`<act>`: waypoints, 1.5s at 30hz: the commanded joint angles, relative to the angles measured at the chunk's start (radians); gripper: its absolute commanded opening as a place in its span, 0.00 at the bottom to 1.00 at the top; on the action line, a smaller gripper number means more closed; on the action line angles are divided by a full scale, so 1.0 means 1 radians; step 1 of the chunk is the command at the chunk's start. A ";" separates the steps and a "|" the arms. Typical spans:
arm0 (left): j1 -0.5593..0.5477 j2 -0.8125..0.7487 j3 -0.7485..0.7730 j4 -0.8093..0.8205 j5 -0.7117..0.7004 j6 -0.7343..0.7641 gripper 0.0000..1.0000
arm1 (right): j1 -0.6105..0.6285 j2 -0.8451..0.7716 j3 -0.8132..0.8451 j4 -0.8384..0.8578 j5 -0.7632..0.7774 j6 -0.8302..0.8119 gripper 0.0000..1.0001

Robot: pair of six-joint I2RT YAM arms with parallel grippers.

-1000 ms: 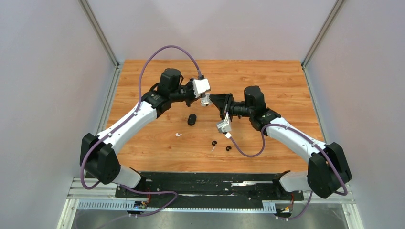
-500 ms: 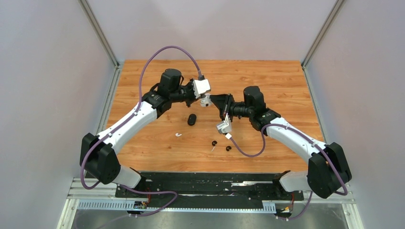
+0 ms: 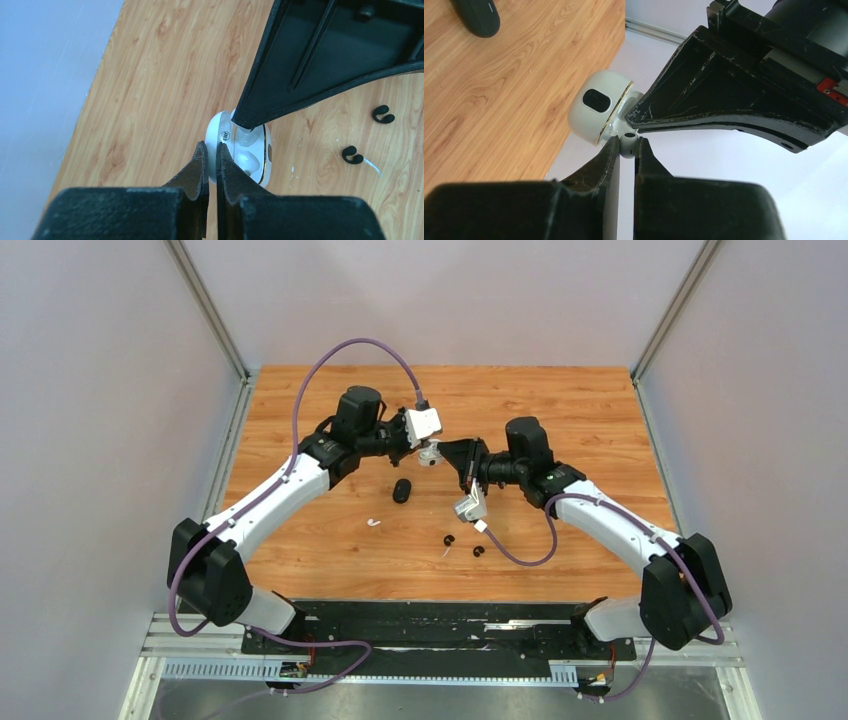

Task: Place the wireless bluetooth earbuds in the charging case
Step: Place the earbud in the charging case.

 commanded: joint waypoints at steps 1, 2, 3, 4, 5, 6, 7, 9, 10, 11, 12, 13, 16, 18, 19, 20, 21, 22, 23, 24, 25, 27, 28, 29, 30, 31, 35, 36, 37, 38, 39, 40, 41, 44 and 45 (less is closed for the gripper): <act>-0.014 -0.025 0.009 0.079 0.027 -0.002 0.00 | 0.006 0.019 0.046 -0.091 -0.026 -0.054 0.06; -0.014 -0.024 0.009 0.083 0.023 -0.004 0.00 | 0.007 0.019 0.047 -0.094 -0.029 -0.058 0.06; -0.015 -0.022 0.010 0.084 0.017 -0.004 0.00 | 0.008 0.020 0.047 -0.097 -0.034 -0.063 0.07; -0.016 -0.018 0.010 0.086 0.015 -0.004 0.00 | 0.007 0.022 0.049 -0.102 -0.036 -0.070 0.07; -0.017 -0.017 0.011 0.085 0.012 -0.004 0.00 | 0.008 0.024 0.051 -0.108 -0.038 -0.079 0.08; -0.018 -0.016 0.011 0.086 0.011 -0.003 0.00 | 0.009 0.026 0.054 -0.113 -0.039 -0.086 0.08; -0.017 -0.015 0.012 0.086 0.012 -0.003 0.00 | 0.009 0.028 0.058 -0.118 -0.041 -0.092 0.08; -0.020 -0.016 0.011 0.085 0.017 0.001 0.00 | 0.009 0.033 0.063 -0.128 -0.039 -0.100 0.06; -0.020 -0.019 0.007 0.084 0.022 0.004 0.00 | 0.009 0.033 0.065 -0.133 -0.038 -0.103 0.05; -0.022 -0.021 0.005 0.084 0.024 0.010 0.00 | 0.010 0.034 0.067 -0.137 -0.037 -0.107 0.02; -0.022 -0.022 -0.001 0.083 0.026 0.011 0.00 | 0.010 0.034 0.069 -0.141 -0.033 -0.112 0.00; -0.022 -0.024 -0.004 0.083 0.027 0.017 0.00 | 0.010 0.033 0.070 -0.146 -0.030 -0.121 0.00; -0.022 -0.024 -0.016 0.090 0.014 0.019 0.00 | 0.012 0.032 0.075 -0.158 -0.024 -0.131 0.00; -0.022 -0.022 -0.020 0.106 -0.011 -0.003 0.00 | 0.016 0.033 0.075 -0.160 -0.018 -0.131 0.00; -0.022 -0.018 -0.021 0.121 -0.023 -0.033 0.00 | 0.018 0.031 0.075 -0.160 -0.014 -0.128 0.00; -0.022 -0.017 -0.021 0.128 -0.047 -0.050 0.00 | 0.021 0.031 0.075 -0.160 -0.008 -0.123 0.00; -0.022 -0.013 -0.021 0.142 -0.060 -0.087 0.00 | 0.024 0.029 0.074 -0.160 -0.003 -0.118 0.00; -0.022 -0.011 -0.020 0.149 -0.085 -0.108 0.00 | 0.025 0.029 0.073 -0.160 0.005 -0.115 0.00; -0.022 -0.008 -0.020 0.157 -0.097 -0.149 0.00 | 0.028 0.029 0.075 -0.160 0.014 -0.113 0.00; -0.021 -0.007 -0.020 0.159 -0.114 -0.167 0.00 | 0.029 0.029 0.076 -0.160 0.025 -0.110 0.00; -0.021 -0.007 -0.021 0.162 -0.121 -0.198 0.00 | 0.031 0.032 0.079 -0.160 0.039 -0.104 0.00; -0.019 -0.009 -0.023 0.162 -0.137 -0.237 0.00 | 0.038 0.038 0.081 -0.160 0.073 -0.097 0.00; -0.020 -0.009 -0.024 0.161 -0.140 -0.247 0.00 | 0.038 0.038 0.080 -0.161 0.084 -0.096 0.00; -0.020 -0.008 -0.024 0.158 -0.140 -0.268 0.00 | 0.039 0.038 0.078 -0.160 0.091 -0.095 0.00; -0.020 -0.007 -0.025 0.158 -0.143 -0.291 0.00 | 0.041 0.039 0.077 -0.160 0.102 -0.096 0.00; -0.020 -0.006 -0.024 0.154 -0.146 -0.303 0.00 | 0.043 0.038 0.075 -0.160 0.111 -0.096 0.00; -0.014 -0.001 -0.019 0.141 -0.168 -0.368 0.00 | 0.046 0.035 0.072 -0.160 0.129 -0.097 0.00; -0.010 0.000 -0.019 0.139 -0.173 -0.380 0.00 | 0.047 0.034 0.072 -0.160 0.134 -0.097 0.00; -0.008 -0.001 -0.018 0.137 -0.183 -0.386 0.00 | 0.046 0.033 0.072 -0.160 0.136 -0.097 0.00; -0.006 0.000 -0.017 0.136 -0.187 -0.394 0.00 | 0.048 0.032 0.071 -0.160 0.137 -0.098 0.00; -0.005 0.001 -0.015 0.134 -0.195 -0.398 0.00 | 0.048 0.031 0.070 -0.160 0.138 -0.098 0.00; -0.001 0.002 -0.015 0.134 -0.198 -0.406 0.00 | 0.049 0.030 0.069 -0.160 0.139 -0.100 0.00; -0.001 0.002 -0.014 0.133 -0.201 -0.410 0.00 | 0.048 0.029 0.068 -0.160 0.138 -0.105 0.00; 0.002 0.007 -0.012 0.135 -0.211 -0.438 0.00 | 0.050 0.029 0.064 -0.160 0.130 -0.116 0.01; 0.002 0.008 -0.009 0.135 -0.211 -0.443 0.00 | 0.050 0.029 0.065 -0.160 0.126 -0.118 0.02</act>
